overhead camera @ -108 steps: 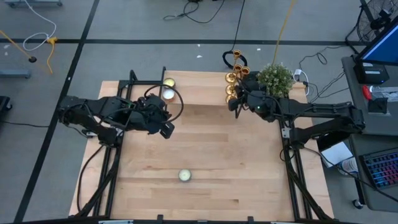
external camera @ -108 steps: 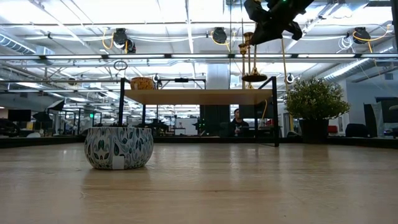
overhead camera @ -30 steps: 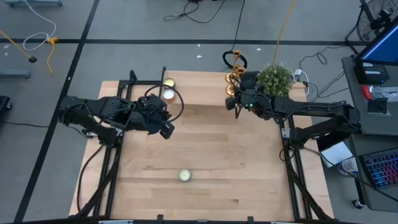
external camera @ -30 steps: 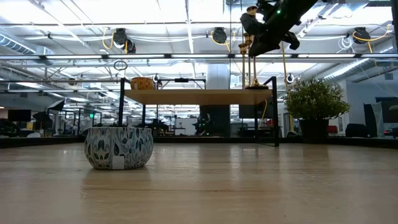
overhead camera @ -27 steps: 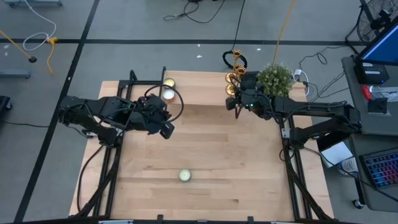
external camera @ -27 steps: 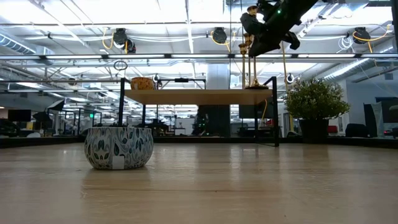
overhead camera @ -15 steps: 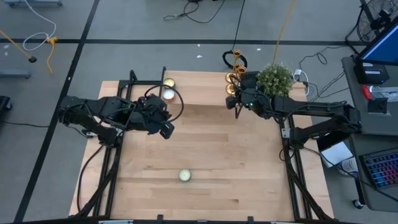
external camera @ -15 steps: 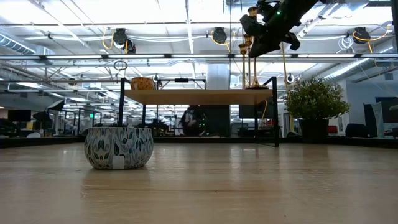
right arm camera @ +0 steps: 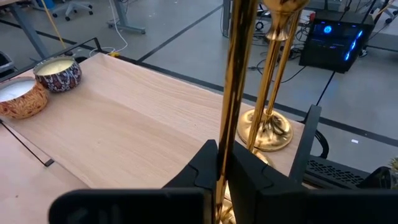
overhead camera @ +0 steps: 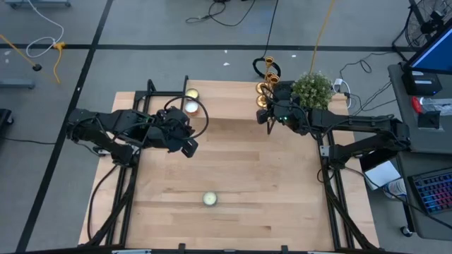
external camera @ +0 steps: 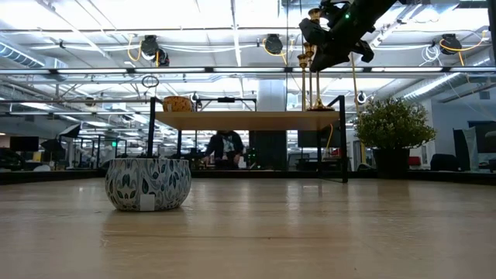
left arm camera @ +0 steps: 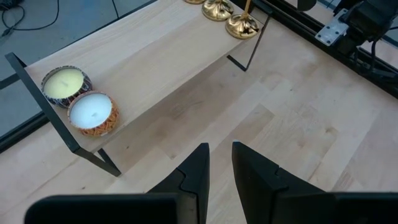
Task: Pick & Place candle stick holders
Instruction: Put the candle holder aligned with the other candle holder on the shelf, then put the light blue scented candle aligned with the black scented candle on the shelf
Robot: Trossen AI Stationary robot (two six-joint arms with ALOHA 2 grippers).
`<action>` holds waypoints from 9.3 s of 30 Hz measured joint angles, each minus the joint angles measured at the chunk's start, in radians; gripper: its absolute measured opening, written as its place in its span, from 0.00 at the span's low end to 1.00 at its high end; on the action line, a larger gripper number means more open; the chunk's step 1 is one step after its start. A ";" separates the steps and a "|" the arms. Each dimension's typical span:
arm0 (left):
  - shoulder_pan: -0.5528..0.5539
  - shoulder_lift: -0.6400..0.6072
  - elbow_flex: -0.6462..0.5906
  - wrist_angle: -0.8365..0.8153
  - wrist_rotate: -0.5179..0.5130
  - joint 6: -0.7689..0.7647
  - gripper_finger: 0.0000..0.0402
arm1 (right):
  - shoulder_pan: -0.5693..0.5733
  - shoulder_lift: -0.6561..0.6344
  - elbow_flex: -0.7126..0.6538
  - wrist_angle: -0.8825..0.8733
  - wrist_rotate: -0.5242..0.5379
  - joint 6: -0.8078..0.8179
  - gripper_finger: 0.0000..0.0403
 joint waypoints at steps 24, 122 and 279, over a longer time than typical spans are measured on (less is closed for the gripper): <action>0.000 0.000 0.000 0.001 -0.008 0.002 0.18 | 0.000 0.001 -0.002 -0.008 -0.004 -0.001 0.12; -0.001 0.000 0.000 0.055 -0.008 0.058 0.18 | 0.127 -0.125 -0.001 -0.110 0.022 0.040 0.58; -0.147 0.540 -0.141 0.305 0.707 -0.407 0.86 | 0.714 -0.357 -0.017 -0.109 -0.478 0.110 0.00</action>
